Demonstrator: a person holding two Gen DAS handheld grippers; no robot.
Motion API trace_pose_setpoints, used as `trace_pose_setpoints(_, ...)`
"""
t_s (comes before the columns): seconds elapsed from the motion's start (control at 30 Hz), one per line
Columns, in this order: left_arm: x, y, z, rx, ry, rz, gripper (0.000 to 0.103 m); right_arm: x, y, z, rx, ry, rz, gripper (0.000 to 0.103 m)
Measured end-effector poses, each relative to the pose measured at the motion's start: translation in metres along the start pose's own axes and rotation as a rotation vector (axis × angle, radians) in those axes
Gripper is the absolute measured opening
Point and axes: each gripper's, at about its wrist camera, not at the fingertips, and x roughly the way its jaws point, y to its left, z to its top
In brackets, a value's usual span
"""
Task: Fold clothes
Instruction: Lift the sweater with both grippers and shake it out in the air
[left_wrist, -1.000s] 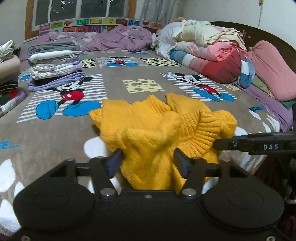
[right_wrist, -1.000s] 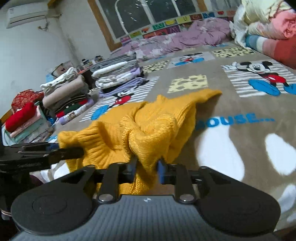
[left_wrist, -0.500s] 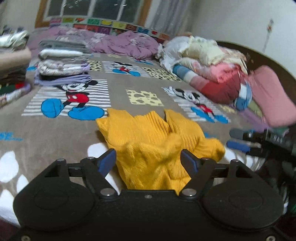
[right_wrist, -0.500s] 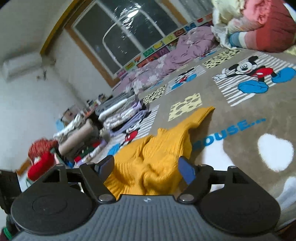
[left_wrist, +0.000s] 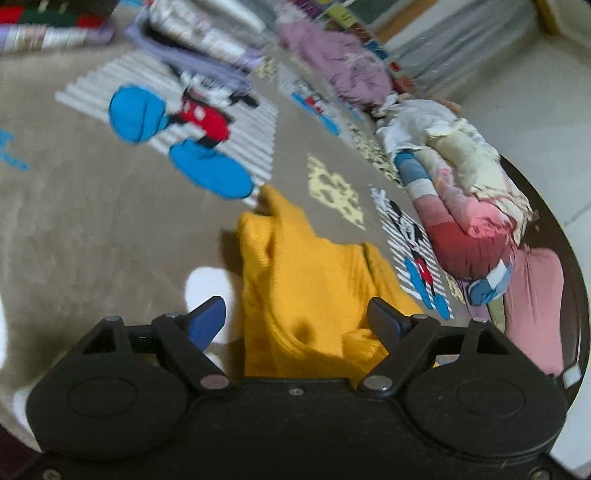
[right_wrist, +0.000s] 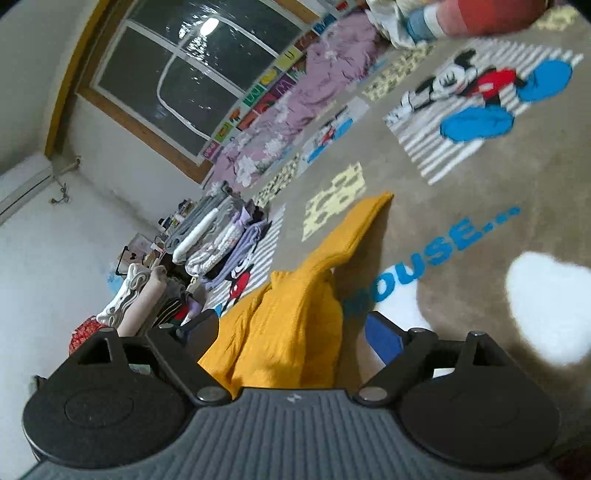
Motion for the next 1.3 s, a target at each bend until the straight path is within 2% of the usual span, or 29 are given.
trace_pose_setpoints(0.3,0.049,0.028,0.021,-0.155,0.095,-0.071,0.086,0.062,-0.028,0.011,0.111,0.12,0.051,0.091)
trace_pose_setpoints(0.43,0.069,0.031,0.024,-0.148,0.134,-0.089,0.086,0.086,-0.03,0.01,0.103,0.178,0.076,0.092)
trace_pose_setpoints(0.53,0.078,0.03,0.026,-0.113,0.15,-0.124,0.086,0.095,-0.027,0.01,0.081,0.19,0.087,0.091)
trace_pose_setpoints(0.6,0.084,0.028,0.027,-0.077,0.161,-0.148,0.086,0.101,-0.025,0.01,0.065,0.197,0.094,0.085)
trace_pose_setpoints(0.63,0.088,0.027,0.028,-0.055,0.166,-0.16,0.084,0.104,-0.024,0.01,0.058,0.2,0.098,0.08)
trace_pose_setpoints(0.67,0.09,0.026,0.028,-0.034,0.171,-0.166,0.081,0.107,-0.023,0.01,0.05,0.204,0.102,0.068)
trace_pose_setpoints(0.7,0.093,0.026,0.028,-0.013,0.177,-0.17,0.071,0.11,-0.022,0.01,0.043,0.207,0.105,0.058)
trace_pose_setpoints(0.77,0.097,0.025,0.028,0.02,0.189,-0.182,0.06,0.115,-0.021,0.01,0.028,0.214,0.112,0.051)
trace_pose_setpoints(0.8,0.099,0.024,0.027,0.036,0.195,-0.188,0.045,0.118,-0.02,0.01,0.02,0.217,0.116,0.046)
trace_pose_setpoints(0.83,0.101,0.024,0.027,0.047,0.202,-0.19,0.035,0.12,-0.019,0.01,0.018,0.217,0.127,0.044)
trace_pose_setpoints(0.87,0.103,0.024,0.028,0.053,0.202,-0.196,0.034,0.121,-0.018,0.01,0.016,0.216,0.14,0.038)
trace_pose_setpoints(0.93,0.106,0.024,0.031,0.065,0.199,-0.211,0.027,0.124,-0.017,0.011,0.016,0.213,0.162,0.035)
trace_pose_setpoints(1.0,0.108,0.022,0.036,0.078,0.193,-0.23,0.024,0.127,-0.014,0.013,0.01,0.202,0.184,0.03)
trace_pose_setpoints(1.3,0.129,0.019,0.075,0.094,0.136,-0.263,0.021,0.154,-0.009,0.04,0.005,0.142,0.233,0.027)
